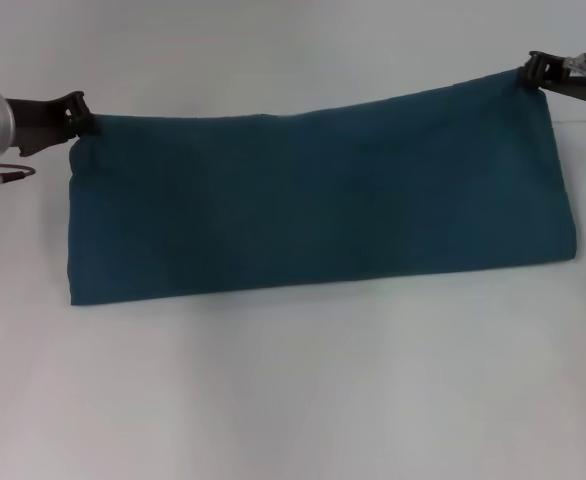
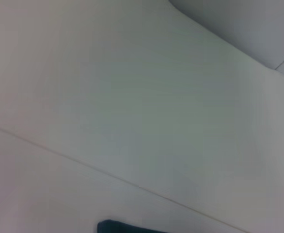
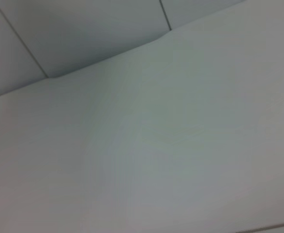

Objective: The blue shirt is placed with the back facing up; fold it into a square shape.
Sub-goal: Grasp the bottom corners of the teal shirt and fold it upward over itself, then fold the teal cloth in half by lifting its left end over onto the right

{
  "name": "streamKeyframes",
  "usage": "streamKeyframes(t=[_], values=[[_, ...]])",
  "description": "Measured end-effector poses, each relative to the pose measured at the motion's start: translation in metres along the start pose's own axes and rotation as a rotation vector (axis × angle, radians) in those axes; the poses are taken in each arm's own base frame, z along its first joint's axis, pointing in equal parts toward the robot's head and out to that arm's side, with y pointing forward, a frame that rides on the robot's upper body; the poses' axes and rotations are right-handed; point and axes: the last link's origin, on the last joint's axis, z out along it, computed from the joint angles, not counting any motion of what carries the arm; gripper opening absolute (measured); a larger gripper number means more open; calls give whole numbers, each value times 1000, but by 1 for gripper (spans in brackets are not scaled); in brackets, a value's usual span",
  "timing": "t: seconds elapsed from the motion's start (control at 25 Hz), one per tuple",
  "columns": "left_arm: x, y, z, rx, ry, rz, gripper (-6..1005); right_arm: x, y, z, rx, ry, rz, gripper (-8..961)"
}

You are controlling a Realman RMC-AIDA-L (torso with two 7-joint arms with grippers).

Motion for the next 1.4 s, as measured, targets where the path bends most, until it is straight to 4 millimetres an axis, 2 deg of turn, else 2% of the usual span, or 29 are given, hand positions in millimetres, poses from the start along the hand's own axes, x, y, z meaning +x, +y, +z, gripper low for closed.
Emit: streamKeyframes(t=[0.72, 0.84, 0.96, 1.08, 1.16, 1.28, 1.36, 1.4], values=[[6, 6, 4, 4, 22, 18, 30, -3, 3, 1, 0, 1, -15, 45], [7, 6, 5, 9, 30, 16, 30, -5, 0, 0, 3, 3, -20, 55], [8, 2, 4, 21, 44, 2, 59, -5, -11, -1, 23, 17, -19, 65], [7, 0, 4, 23, 46, -6, 89, -9, -21, -4, 44, 17, -18, 171], [6, -2, 4, 23, 42, -16, 169, -12, -28, -7, 53, 20, -15, 242], [2, -7, 0, 15, 26, -45, 289, -12, -40, -17, 35, 56, 13, 399], [-3, -11, -6, -12, 11, -75, 335, -6, -46, -28, -15, 95, 61, 503], [-7, -15, -11, -40, 3, -99, 358, -1, -49, -34, -51, 119, 92, 517]])
